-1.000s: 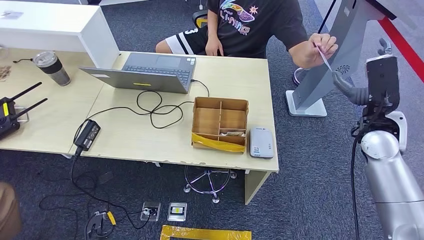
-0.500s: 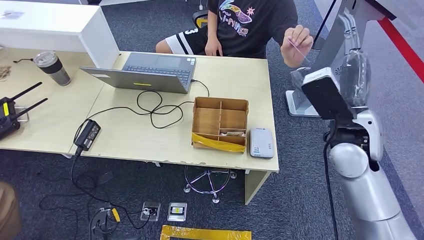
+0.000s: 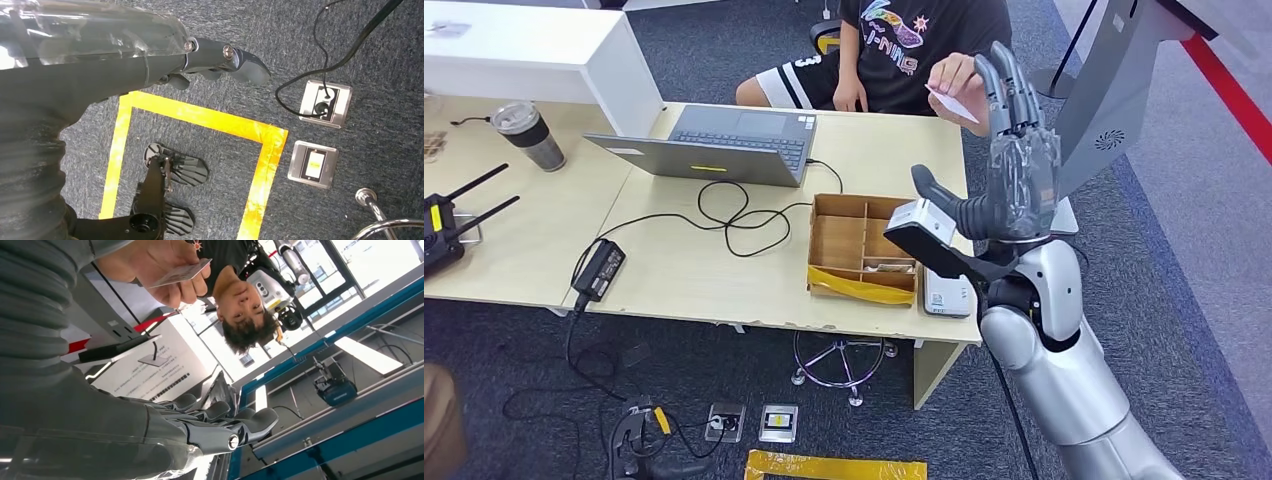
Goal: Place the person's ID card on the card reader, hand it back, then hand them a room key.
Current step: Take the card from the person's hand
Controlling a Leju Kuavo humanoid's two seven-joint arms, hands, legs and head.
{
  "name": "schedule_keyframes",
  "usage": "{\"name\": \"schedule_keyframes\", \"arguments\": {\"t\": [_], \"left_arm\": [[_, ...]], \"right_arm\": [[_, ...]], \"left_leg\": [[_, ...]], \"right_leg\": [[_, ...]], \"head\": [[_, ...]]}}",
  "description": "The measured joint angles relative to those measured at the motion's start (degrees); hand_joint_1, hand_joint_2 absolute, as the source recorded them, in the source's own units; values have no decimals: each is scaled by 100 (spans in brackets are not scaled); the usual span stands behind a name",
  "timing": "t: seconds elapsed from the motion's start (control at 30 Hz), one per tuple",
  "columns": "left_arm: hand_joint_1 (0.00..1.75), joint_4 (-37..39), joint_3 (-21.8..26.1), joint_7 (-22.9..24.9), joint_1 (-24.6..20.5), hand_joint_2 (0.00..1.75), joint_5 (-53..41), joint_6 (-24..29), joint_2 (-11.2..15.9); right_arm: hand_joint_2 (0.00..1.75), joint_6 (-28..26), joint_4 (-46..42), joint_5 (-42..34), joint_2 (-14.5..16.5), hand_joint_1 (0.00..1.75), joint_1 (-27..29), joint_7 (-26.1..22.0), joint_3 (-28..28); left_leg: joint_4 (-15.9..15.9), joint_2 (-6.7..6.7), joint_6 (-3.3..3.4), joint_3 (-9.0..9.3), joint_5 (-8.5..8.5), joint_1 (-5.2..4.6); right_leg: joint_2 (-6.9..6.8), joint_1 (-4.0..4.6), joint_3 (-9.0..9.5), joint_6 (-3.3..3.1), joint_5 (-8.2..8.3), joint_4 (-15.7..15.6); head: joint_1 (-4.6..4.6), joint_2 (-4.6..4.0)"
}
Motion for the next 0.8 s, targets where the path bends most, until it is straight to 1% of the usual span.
{"name": "schedule_keyframes", "arguments": {"t": [0.2, 0.4, 0.6, 0.8], "left_arm": [[0, 0, 0, 7, -5, 175, -13, -12, -6], [0, -1, 1, 19, -22, 175, -120, -62, -6], [0, 0, 0, 25, -50, 175, -261, -117, -10], [0, -1, 0, 73, -95, 175, -378, -132, -29]], "right_arm": [[175, -469, 818, 157, 309, 0, -36, 5, 265], [175, -563, 1739, -97, 519, 0, -245, -20, 358], [175, -560, 2332, -199, 552, 0, -377, 93, 403], [175, -344, 2728, -207, 538, 0, -423, 452, 405]], "left_leg": [[0, 0, 0, 0, 0, 0], [1, 0, 0, 1, 0, 0], [2, 1, -1, 1, 1, 0], [2, 2, -1, 1, 1, 0]], "right_leg": [[0, 0, 0, 0, 0, 0], [1, 0, -2, 0, 0, 0], [2, 0, -4, 0, 0, 0], [4, -1, -6, 0, 0, 0]], "head": [[1, 0], [-1, 0], [0, 0], [1, 0]]}}
